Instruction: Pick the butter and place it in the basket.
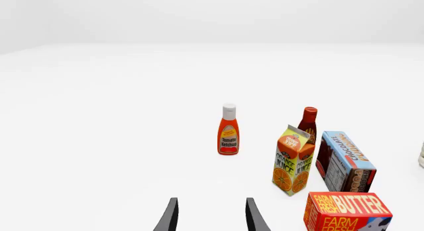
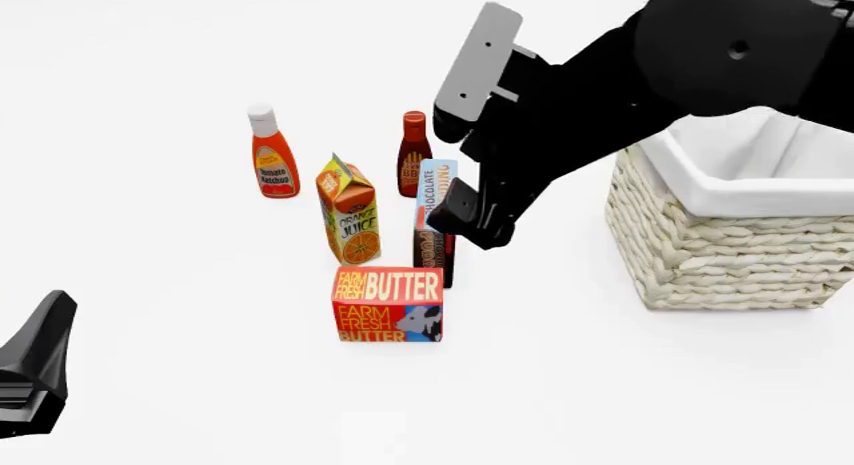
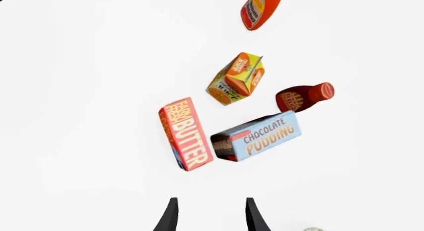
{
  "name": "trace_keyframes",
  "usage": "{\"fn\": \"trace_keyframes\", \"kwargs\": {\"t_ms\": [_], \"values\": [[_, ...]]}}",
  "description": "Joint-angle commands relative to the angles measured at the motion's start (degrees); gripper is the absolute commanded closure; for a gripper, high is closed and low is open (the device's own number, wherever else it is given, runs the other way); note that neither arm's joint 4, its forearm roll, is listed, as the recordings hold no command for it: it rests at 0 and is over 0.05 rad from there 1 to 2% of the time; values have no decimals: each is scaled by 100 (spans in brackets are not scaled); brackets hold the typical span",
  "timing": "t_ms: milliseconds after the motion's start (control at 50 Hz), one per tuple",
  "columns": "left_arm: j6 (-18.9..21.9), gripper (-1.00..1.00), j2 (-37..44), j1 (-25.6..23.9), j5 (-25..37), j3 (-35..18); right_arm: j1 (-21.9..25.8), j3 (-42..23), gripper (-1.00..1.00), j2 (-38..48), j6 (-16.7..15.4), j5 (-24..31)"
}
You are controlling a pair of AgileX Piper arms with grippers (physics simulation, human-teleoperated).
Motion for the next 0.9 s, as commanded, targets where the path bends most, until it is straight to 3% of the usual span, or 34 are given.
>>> {"fn": "trace_keyframes", "kwargs": {"t_ms": [20,280,320,900], "values": [[0,-100,0,0,0,0,100,-88,-100,305,26,30],[0,-100,0,0,0,0,333,-137,-100,712,233,65],[0,-100,0,0,0,0,345,-181,-100,1017,159,-70],[0,-100,0,0,0,0,447,-311,-100,1291,220,-64]]}}
